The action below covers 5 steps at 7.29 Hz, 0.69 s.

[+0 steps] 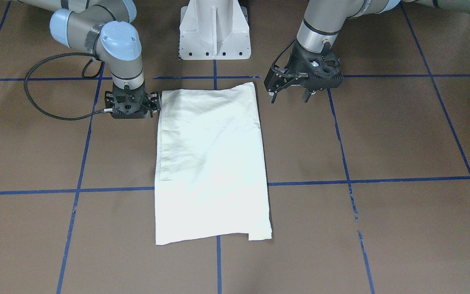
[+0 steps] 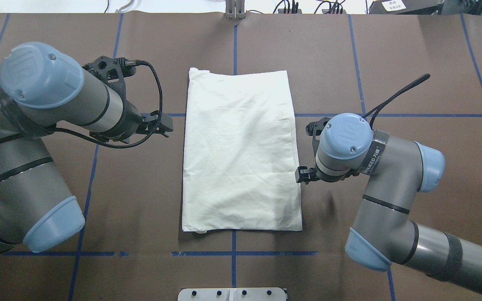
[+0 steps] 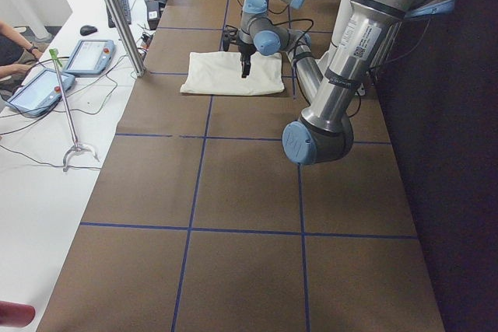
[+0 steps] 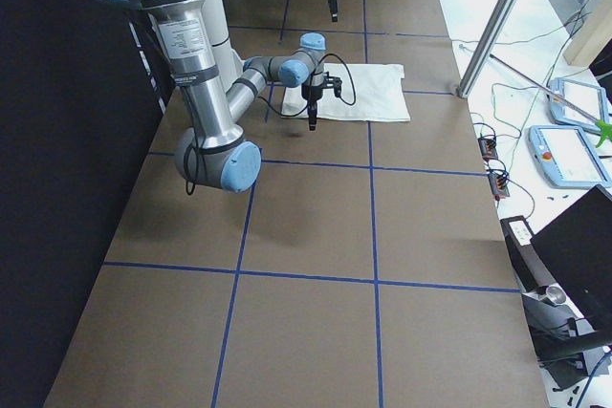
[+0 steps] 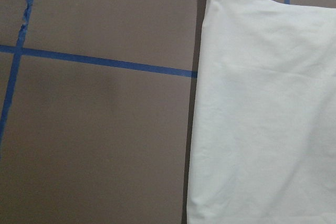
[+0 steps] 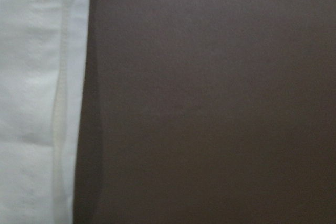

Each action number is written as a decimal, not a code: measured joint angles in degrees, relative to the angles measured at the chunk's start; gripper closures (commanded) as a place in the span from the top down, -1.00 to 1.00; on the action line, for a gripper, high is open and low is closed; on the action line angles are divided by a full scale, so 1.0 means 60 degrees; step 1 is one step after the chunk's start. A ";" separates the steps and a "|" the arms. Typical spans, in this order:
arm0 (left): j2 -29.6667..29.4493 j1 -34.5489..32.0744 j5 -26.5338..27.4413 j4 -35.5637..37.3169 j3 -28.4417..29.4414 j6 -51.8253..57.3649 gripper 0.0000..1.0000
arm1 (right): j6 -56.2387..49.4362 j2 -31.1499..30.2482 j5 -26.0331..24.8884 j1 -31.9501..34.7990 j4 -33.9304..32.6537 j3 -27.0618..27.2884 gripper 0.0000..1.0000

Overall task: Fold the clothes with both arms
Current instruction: 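Move both grippers to the shirt's two corners nearest the robot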

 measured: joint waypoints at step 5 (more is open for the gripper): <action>0.0807 0.1464 0.0239 -0.1746 0.0018 -0.2921 0.99 | 0.0173 0.0906 0.0709 0.0320 0.1331 -0.0185 1.00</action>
